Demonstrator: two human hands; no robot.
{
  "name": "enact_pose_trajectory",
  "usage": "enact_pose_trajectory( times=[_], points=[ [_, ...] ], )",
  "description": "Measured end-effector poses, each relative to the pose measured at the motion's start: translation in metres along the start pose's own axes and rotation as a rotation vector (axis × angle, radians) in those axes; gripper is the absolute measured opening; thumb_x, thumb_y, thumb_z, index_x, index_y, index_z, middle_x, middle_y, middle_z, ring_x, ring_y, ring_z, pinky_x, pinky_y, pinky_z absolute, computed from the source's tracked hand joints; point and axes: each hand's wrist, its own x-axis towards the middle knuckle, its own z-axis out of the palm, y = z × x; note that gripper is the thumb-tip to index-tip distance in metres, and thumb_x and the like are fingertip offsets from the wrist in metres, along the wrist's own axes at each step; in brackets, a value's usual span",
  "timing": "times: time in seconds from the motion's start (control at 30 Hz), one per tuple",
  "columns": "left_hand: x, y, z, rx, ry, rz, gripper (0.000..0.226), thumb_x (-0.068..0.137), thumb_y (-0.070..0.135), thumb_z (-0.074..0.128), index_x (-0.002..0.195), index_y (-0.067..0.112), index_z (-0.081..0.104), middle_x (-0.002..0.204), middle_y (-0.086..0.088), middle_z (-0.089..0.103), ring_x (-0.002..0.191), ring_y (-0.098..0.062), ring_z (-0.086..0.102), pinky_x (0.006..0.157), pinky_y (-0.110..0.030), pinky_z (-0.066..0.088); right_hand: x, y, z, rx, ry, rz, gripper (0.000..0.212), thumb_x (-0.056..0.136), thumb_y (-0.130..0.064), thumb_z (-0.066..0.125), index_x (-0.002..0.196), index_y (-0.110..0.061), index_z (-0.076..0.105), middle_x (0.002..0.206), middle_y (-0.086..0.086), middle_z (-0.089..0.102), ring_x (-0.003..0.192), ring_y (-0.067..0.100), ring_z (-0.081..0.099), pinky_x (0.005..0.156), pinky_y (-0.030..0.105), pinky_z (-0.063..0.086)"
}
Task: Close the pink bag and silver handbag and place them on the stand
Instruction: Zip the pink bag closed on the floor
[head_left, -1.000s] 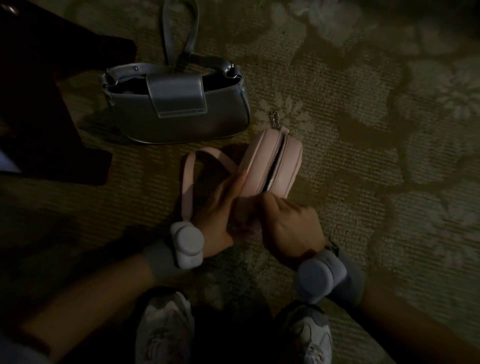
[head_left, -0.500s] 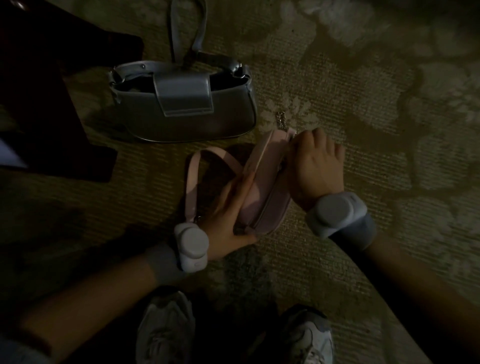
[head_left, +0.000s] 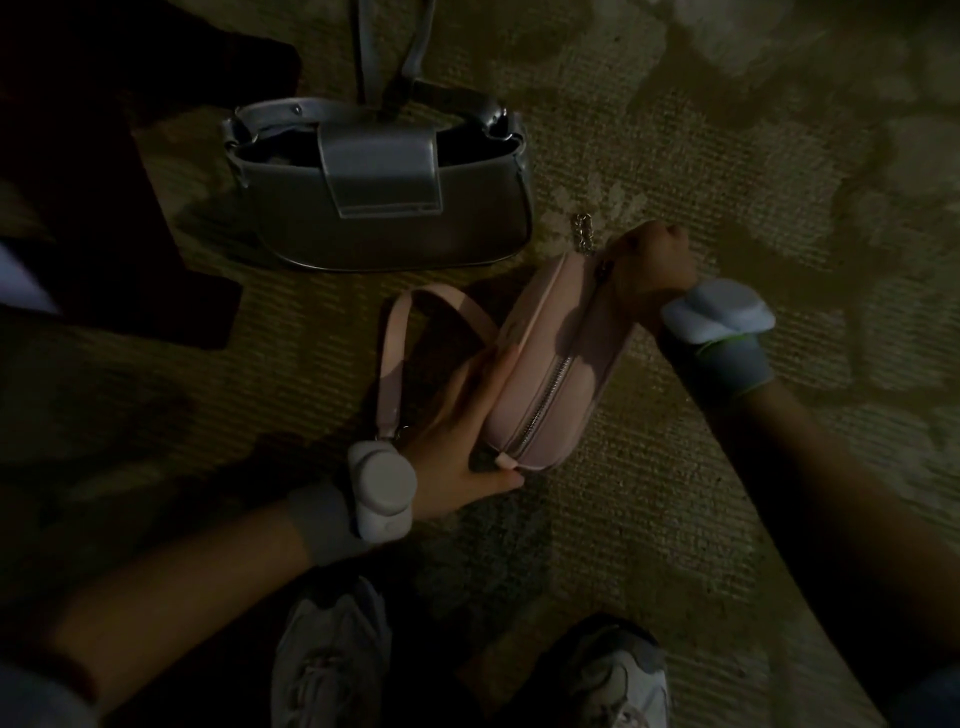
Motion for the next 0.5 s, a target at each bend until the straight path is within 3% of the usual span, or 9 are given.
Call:
enact_pose_trajectory(
  times=[0.17,0.33,0.43,0.5],
  points=[
    [0.003,-0.001,0.002,0.002,0.004,-0.009,0.106,0.074,0.032,0.072,0.135,0.045,-0.015,0.142,0.016,-0.003,0.127,0.007,0.003,0.109,-0.024,0.009,0.035,0.009,0.015,0.281,-0.045,0.173,0.036,0.096,-0.019,0.044,0.119,0.005,0.057,0.131,0.023,0.054,0.121,0.039,0.049,0.103,0.043,0.039],
    [0.004,-0.002,0.002,0.036,0.003,-0.030,0.106,0.070,0.047,0.067,0.127,0.060,-0.022,0.152,0.006,-0.001,0.137,-0.009,0.006,0.110,-0.032,0.015,0.047,0.020,0.022,0.441,-0.067,0.225,0.035,0.095,-0.020,0.045,0.112,0.005,0.063,0.123,0.025,0.061,0.117,0.038,0.055,0.100,0.046,0.044],
    [0.006,-0.004,0.004,0.064,0.036,-0.008,0.104,0.067,0.053,0.061,0.126,0.060,-0.024,0.151,0.003,0.004,0.133,-0.004,0.006,0.109,-0.030,0.014,0.053,0.023,0.027,0.447,-0.082,0.188,0.029,0.094,-0.022,0.046,0.071,-0.010,0.061,0.107,0.024,0.063,0.108,0.038,0.058,0.091,0.043,0.047],
    [0.006,-0.007,0.006,0.058,0.029,0.017,0.105,0.065,0.055,0.060,0.126,0.059,-0.025,0.149,0.011,0.001,0.133,0.000,0.001,0.110,-0.024,0.009,0.048,0.025,0.025,0.531,-0.070,0.213,0.032,0.092,-0.021,0.049,0.060,-0.020,0.051,0.087,0.014,0.061,0.087,0.029,0.060,0.077,0.036,0.045]
  ],
)
